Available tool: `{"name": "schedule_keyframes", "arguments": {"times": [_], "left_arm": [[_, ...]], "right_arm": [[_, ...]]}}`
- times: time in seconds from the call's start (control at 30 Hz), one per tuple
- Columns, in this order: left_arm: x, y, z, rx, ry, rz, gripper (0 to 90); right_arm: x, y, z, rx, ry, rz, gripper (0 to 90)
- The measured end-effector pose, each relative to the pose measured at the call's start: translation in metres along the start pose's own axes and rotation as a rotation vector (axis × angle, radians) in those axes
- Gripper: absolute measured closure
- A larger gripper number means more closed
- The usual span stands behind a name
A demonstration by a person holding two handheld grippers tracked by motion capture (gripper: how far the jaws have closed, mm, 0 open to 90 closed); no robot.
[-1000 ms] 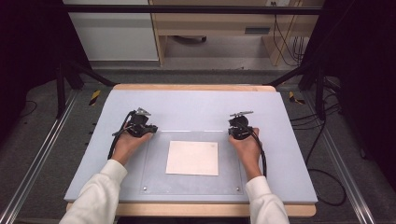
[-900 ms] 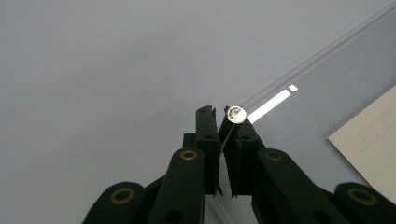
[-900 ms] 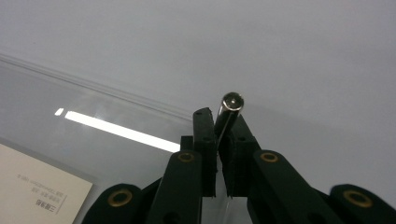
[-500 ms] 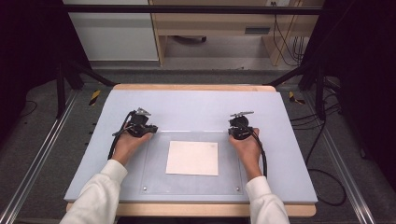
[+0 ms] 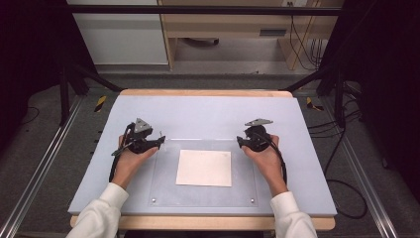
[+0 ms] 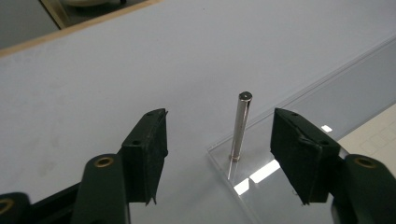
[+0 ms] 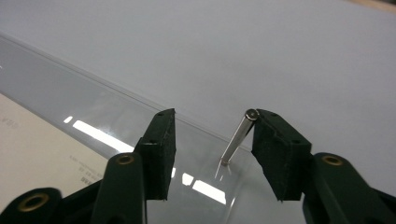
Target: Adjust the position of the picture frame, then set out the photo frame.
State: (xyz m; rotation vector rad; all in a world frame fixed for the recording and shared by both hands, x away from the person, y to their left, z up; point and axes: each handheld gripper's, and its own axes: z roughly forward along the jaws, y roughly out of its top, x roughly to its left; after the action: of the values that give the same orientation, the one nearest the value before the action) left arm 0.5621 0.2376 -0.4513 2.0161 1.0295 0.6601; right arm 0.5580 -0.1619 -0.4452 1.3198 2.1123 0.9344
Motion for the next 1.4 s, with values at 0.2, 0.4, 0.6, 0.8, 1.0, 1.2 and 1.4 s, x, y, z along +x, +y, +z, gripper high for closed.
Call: {"name": "schedule_keyframes", "arguments": {"times": [0.2, 0.4, 0.6, 0.8, 1.0, 1.2, 1.4], "left_arm": [[-0.006, 0.005, -0.011, -0.050, 0.020, -0.013, 15.7], [-0.008, 0.005, -0.011, -0.062, -0.010, -0.038, 8.7], [-0.013, 0.005, -0.006, -0.074, 0.022, -0.053, 32.3], [-0.015, 0.004, -0.003, -0.065, 0.036, -0.079, 52.6], [-0.016, 0.003, 0.000, -0.063, 0.036, -0.077, 64.0], [-0.019, 0.005, 0.005, -0.044, 0.050, -0.054, 78.3], [-0.016, 0.007, 0.006, -0.028, 0.032, -0.069, 84.0]], "right_arm": [[-0.006, -0.007, -0.010, -0.103, -0.057, -0.031, 28.0], [-0.004, -0.004, -0.008, -0.158, -0.060, -0.053, 29.4], [-0.004, -0.005, -0.004, -0.143, -0.073, -0.058, 57.8], [-0.003, -0.006, -0.003, -0.125, -0.066, -0.055, 65.0], [-0.004, -0.005, -0.004, -0.120, -0.062, -0.046, 74.2], [-0.002, -0.004, -0.004, -0.109, -0.061, -0.050, 80.9], [-0.005, -0.001, -0.004, -0.089, -0.045, -0.025, 84.6]]}}
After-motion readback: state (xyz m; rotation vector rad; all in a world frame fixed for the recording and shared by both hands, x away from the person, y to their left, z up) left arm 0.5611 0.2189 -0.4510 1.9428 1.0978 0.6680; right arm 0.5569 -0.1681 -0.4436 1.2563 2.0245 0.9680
